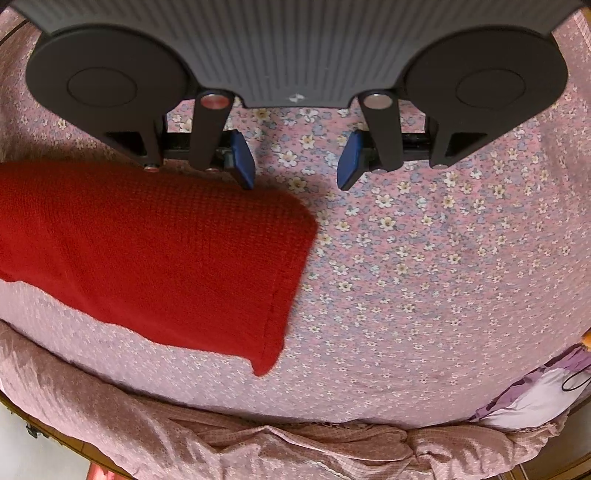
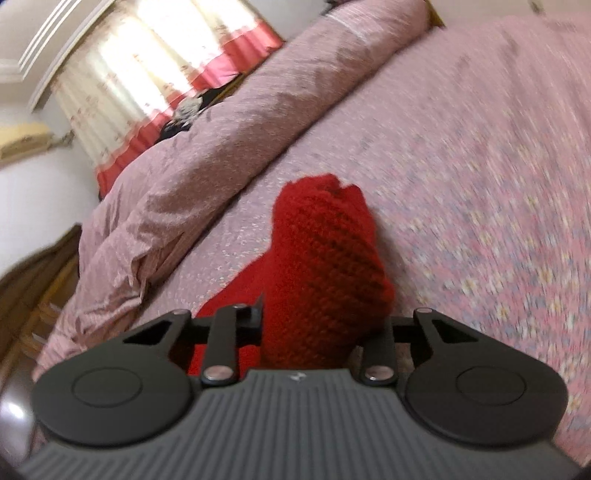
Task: Fold small clothes
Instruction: 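Grasp the end of the red bundle with the right tool and lift it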
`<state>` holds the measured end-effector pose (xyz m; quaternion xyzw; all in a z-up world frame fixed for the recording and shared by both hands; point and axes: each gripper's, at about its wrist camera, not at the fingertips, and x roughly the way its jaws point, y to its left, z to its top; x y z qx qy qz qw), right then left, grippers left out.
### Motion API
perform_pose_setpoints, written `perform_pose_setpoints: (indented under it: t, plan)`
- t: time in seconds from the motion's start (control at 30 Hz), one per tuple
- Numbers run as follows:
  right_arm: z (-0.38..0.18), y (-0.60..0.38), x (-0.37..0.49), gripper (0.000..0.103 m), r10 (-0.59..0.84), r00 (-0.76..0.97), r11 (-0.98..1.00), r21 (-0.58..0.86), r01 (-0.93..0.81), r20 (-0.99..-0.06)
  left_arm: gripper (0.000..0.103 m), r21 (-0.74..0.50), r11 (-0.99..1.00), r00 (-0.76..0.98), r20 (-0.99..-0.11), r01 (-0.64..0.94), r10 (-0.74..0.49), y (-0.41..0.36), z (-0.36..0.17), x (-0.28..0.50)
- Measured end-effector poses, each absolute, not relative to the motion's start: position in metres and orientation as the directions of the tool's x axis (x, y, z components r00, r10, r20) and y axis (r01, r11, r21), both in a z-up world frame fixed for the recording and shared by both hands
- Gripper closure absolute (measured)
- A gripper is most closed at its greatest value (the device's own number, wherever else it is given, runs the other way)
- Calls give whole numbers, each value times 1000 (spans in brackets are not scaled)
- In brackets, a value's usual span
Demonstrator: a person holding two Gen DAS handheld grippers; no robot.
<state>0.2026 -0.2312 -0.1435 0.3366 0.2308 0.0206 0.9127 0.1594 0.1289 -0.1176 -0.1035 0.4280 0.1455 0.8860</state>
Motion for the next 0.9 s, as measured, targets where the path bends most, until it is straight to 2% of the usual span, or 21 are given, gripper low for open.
perform_pose_setpoints:
  t: [0.4, 0.53, 0.9]
  plan:
    - [-76, -171, 204, 70, 221, 925, 905, 419, -77, -309, 48, -49, 932, 599, -778, -359, 190, 153, -108, 154]
    - [-65, -151, 205, 70, 241, 927, 917, 380, -120, -288, 48, -63, 941, 600, -784, -332, 159, 165, -103, 159]
    - [-52, -73, 211, 70, 318, 904, 936, 245, -252, -285, 48, -75, 935, 612, -774, -346, 164, 188, -98, 156]
